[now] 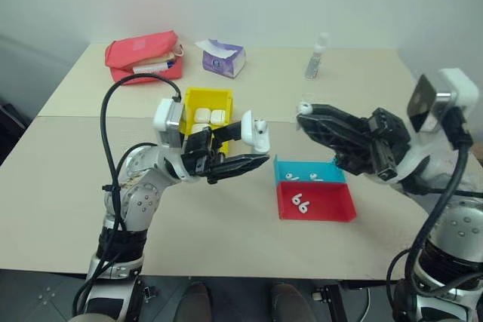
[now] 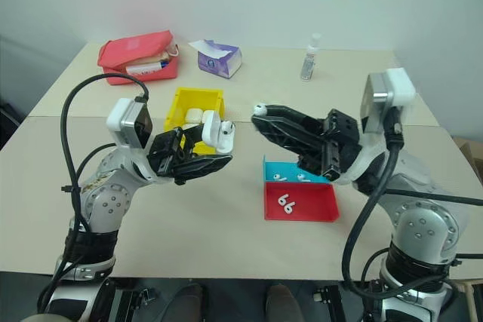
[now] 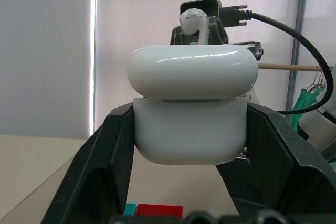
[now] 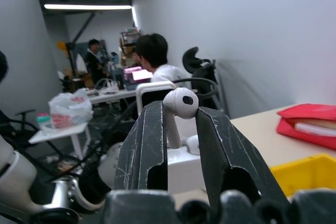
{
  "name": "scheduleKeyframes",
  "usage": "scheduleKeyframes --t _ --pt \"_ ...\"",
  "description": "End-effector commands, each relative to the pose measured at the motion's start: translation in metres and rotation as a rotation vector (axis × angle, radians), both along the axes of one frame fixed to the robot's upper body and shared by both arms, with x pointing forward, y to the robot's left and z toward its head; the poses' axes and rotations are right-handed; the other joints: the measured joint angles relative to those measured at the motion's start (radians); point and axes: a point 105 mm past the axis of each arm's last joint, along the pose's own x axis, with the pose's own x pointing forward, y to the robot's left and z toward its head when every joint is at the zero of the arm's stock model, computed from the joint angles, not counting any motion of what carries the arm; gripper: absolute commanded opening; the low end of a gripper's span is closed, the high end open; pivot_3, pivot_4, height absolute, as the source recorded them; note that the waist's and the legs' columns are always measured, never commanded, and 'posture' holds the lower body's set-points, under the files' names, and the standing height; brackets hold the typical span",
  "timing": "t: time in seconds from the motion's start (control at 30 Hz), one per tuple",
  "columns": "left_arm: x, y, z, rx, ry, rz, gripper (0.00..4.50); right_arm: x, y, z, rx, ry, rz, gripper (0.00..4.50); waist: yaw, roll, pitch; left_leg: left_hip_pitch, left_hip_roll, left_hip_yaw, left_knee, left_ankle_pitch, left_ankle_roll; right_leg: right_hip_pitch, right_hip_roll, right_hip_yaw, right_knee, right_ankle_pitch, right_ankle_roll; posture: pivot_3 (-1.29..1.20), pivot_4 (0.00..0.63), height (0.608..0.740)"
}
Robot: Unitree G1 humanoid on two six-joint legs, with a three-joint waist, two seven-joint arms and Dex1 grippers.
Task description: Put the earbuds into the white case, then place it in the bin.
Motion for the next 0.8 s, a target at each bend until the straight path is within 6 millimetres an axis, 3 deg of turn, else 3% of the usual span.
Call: scheduleKeyframes --t 0.03,0.2,0.77,0.8 --pt "-0.003 -0.003 0.004 -0.007 -0.017 -0.034 2.80 -0.009 0.015 0.007 0.015 -0.028 0.053 0.63 -0.001 0.000 0.000 0.000 0.000 0.000 0.000 0.000 0.000 0.000 0.000 0.000 0.000 0.000 0.000 0.00 0.150 0.740" --pt "-0.002 -0.001 0.005 -0.009 -0.022 -0.027 2.80 -0.007 0.023 0.001 -0.016 -0.014 0.066 0.63 0.000 0.000 0.000 -0.001 0.000 0.000 0.000 0.000 0.000 0.000 0.000 0.000 0.000 0.000 0.000 0.00 0.150 0.740" --pt "0.000 -0.002 0.005 -0.019 -0.031 -0.011 2.80 0.003 0.024 -0.020 -0.160 -0.034 0.007 0.63 0.002 0.000 0.000 -0.001 0.000 -0.001 0.000 0.000 0.000 0.000 0.000 -0.001 -0.001 0.000 0.000 0.00 0.150 0.740" --pt "0.000 -0.002 0.005 -0.020 -0.032 -0.010 2.80 0.003 0.024 -0.021 -0.168 -0.039 0.009 0.98 0.002 0.000 0.000 -0.001 0.000 -0.001 0.000 0.000 0.000 0.000 0.000 0.000 -0.001 0.000 0.000 0.00 0.150 0.740"
